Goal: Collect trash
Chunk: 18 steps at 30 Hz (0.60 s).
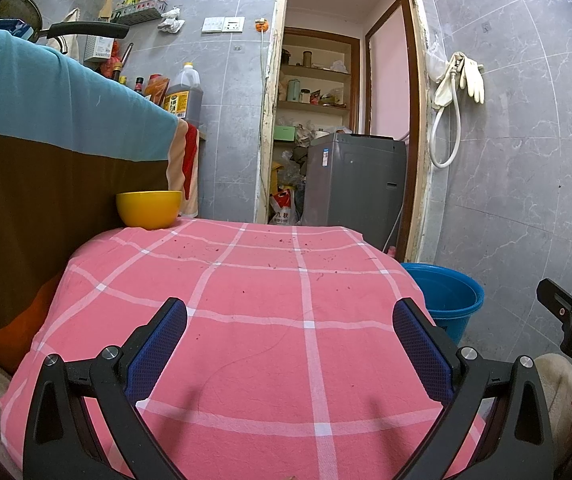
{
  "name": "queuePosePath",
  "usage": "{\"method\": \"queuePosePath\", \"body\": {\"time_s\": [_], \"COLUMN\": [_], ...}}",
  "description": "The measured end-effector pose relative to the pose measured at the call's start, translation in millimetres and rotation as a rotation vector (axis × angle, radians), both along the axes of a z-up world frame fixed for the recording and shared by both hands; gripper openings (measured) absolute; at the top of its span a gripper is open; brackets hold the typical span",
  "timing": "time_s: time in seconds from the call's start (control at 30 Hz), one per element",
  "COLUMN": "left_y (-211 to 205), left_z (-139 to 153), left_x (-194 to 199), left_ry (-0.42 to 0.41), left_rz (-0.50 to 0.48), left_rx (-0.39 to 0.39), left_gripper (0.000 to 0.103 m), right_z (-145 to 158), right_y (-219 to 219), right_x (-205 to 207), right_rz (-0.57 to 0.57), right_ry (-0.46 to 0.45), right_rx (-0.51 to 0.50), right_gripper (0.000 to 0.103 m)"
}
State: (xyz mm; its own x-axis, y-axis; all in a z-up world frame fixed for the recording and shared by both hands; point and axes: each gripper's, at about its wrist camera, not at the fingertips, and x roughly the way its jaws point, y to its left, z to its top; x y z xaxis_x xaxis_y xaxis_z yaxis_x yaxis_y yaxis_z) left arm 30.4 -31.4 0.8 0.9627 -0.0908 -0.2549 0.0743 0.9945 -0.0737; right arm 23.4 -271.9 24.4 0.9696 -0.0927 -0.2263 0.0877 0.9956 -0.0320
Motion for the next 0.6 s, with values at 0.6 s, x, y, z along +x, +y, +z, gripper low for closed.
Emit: {"method": "queuePosePath", "body": {"time_s": [0.6], "left_y": [2.0], "left_z": [-0.4], "left_x": [-0.4], "left_ry": [-0.001], "left_rz": [-0.002], "left_rx": [0.001], "left_gripper": [0.101], "right_z": [0.5], "right_y": [-0.4], "right_x": [0.1], "right_rz": [0.000], "right_ry": [0.000], "right_rx": [0.002], "right_gripper": [0.103]}}
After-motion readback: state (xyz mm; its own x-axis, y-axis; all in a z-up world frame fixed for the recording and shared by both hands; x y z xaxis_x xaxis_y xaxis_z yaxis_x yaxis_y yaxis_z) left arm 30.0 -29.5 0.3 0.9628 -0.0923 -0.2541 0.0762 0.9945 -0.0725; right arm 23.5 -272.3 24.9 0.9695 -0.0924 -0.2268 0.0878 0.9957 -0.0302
